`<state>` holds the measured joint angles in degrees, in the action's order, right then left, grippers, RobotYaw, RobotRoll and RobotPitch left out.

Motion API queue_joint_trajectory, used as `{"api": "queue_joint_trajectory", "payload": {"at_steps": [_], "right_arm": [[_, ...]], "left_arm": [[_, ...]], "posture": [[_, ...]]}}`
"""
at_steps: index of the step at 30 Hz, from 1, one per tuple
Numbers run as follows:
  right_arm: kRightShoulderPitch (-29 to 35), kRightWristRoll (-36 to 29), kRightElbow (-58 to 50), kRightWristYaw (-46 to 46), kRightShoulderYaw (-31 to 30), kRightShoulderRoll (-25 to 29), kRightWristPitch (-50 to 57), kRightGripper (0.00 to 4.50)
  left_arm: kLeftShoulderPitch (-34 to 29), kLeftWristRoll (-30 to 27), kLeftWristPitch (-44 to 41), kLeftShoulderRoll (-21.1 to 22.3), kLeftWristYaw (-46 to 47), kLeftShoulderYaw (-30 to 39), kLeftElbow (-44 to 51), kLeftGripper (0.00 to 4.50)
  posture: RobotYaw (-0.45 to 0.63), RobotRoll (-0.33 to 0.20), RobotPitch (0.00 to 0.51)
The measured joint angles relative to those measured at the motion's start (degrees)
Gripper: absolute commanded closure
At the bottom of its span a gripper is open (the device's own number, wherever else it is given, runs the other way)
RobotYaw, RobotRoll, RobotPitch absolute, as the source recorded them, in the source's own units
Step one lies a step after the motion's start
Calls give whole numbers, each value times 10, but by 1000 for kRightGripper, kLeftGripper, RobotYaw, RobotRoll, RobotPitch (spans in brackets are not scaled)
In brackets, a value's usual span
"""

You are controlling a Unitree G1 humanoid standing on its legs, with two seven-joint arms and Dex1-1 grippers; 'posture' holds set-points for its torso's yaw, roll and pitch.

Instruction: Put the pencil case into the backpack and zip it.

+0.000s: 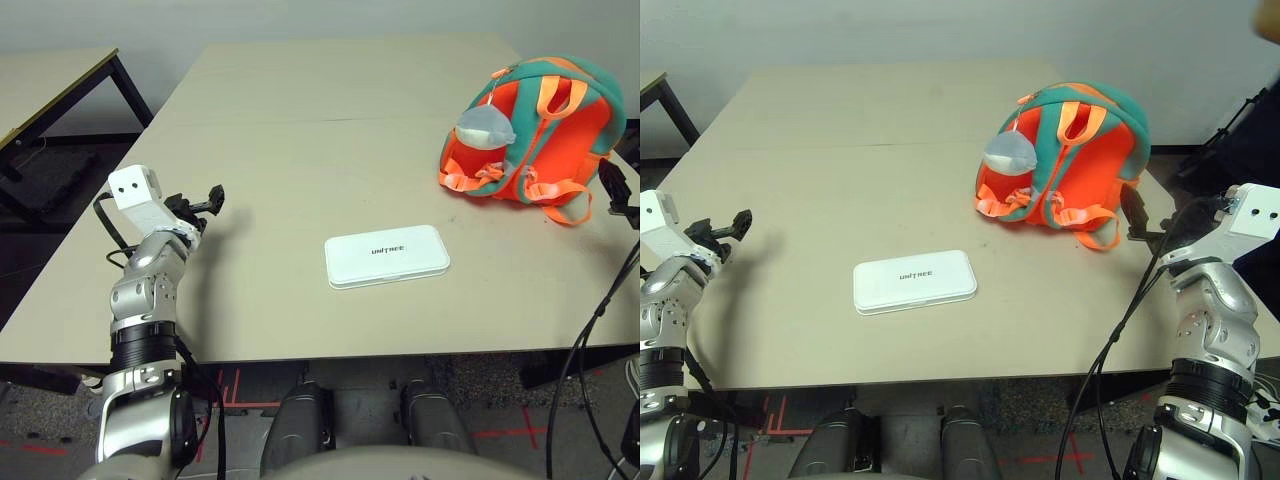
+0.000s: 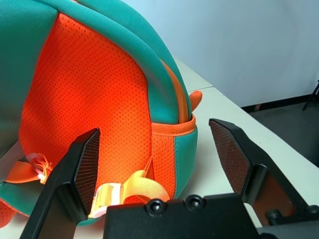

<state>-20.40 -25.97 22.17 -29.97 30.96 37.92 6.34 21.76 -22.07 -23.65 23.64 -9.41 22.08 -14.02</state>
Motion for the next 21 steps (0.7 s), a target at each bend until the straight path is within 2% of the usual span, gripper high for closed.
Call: {"api": "queue_joint_trajectory", "payload": {"at_steps": [2, 6, 10, 13, 15, 16, 20, 21], "right_arm": [[-3, 0, 0, 0, 0, 0, 0, 10], [-11, 1, 7, -8, -1, 15, 0, 10], [-12, -1, 1, -11, -1, 19, 11, 10], [-10, -28, -42, -3, 0, 24, 90, 10], [-7, -58, -77, 8, 5, 40, 172, 10], [1, -82, -103, 12, 10, 56, 233, 10], [31, -210, -207, 28, 38, 122, 531, 10], [30, -236, -221, 32, 42, 133, 597, 10]], "left_arm": [[0, 0, -1, 0, 1, 0, 0, 0], [18, 1, -1, -2, -1, -5, -6, 0], [32, 2, -1, -1, -19, -14, -15, 0], [52, -16, -36, 18, -54, -20, -10, 0], [75, -52, -88, 33, -73, -13, 13, 0], [90, -89, -145, 43, -82, -1, 29, 0], [114, -253, -443, 128, -137, 45, 79, 0], [119, -278, -508, 140, -144, 54, 80, 0]], "posture": [[-30, 0, 81], [-51, 0, 101], [-55, 0, 93], [-40, 0, 79], [-21, 0, 65], [-15, 0, 62], [-17, 0, 52], [-18, 0, 55]]}}
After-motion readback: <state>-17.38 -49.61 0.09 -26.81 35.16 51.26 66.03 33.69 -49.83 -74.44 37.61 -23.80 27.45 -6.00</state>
